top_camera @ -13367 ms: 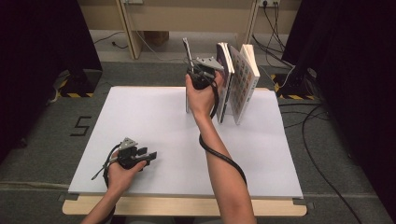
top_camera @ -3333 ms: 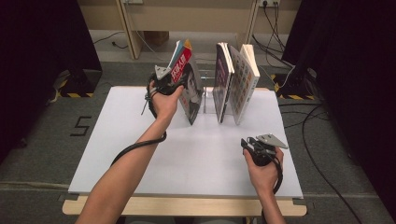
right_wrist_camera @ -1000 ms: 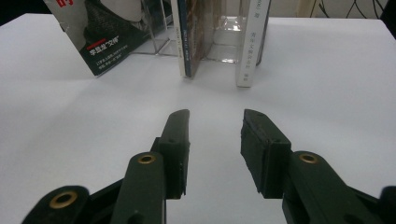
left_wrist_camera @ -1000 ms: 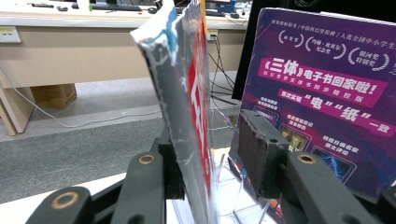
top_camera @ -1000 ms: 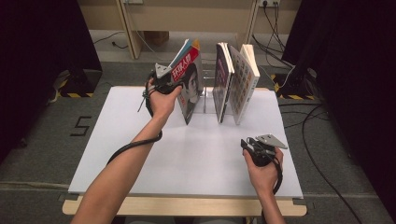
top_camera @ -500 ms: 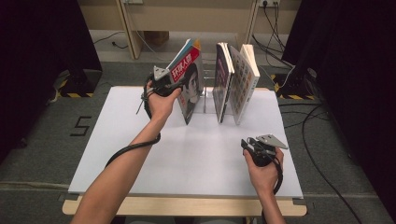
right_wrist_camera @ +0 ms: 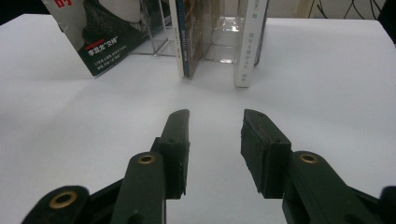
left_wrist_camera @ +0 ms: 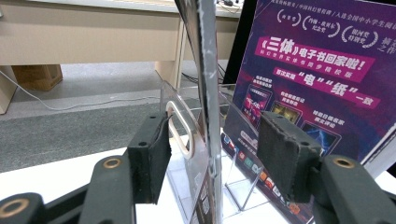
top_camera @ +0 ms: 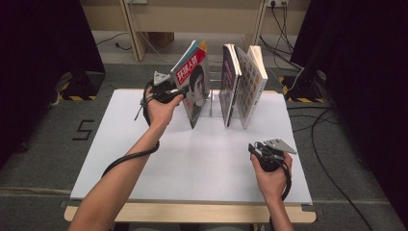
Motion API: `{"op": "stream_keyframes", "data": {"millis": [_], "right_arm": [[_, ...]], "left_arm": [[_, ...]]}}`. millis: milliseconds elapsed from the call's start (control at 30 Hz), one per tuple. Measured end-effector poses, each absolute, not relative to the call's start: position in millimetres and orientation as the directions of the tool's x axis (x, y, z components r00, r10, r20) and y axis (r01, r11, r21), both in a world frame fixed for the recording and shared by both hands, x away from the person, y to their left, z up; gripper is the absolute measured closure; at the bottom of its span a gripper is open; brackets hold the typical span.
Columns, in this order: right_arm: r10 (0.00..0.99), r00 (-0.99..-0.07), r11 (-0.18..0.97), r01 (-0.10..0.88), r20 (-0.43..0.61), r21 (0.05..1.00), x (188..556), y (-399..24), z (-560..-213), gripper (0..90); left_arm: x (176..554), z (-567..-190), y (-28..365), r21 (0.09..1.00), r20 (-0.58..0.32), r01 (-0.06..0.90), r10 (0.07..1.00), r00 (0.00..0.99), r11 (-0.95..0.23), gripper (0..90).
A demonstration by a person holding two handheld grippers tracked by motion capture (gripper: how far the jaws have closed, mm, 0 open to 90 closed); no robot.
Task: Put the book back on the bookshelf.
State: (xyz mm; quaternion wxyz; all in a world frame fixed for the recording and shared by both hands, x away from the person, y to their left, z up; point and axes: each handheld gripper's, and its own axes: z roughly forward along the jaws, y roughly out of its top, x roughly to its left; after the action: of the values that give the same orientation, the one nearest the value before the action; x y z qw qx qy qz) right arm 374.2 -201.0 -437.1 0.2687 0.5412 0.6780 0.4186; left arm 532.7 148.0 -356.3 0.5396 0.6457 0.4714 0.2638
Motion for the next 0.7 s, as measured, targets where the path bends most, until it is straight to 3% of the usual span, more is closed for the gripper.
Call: {"op": "stream_keyframes", "data": {"millis": [700], "right_arm": [[0.959, -0.268, 0.063, 0.507, 0.088, 0.859, 374, -200, -438, 62.2]], "left_arm": [[514, -363, 162, 0.941, -0.179, 0.338, 0.877, 0.447, 0.019, 39.5]]}}
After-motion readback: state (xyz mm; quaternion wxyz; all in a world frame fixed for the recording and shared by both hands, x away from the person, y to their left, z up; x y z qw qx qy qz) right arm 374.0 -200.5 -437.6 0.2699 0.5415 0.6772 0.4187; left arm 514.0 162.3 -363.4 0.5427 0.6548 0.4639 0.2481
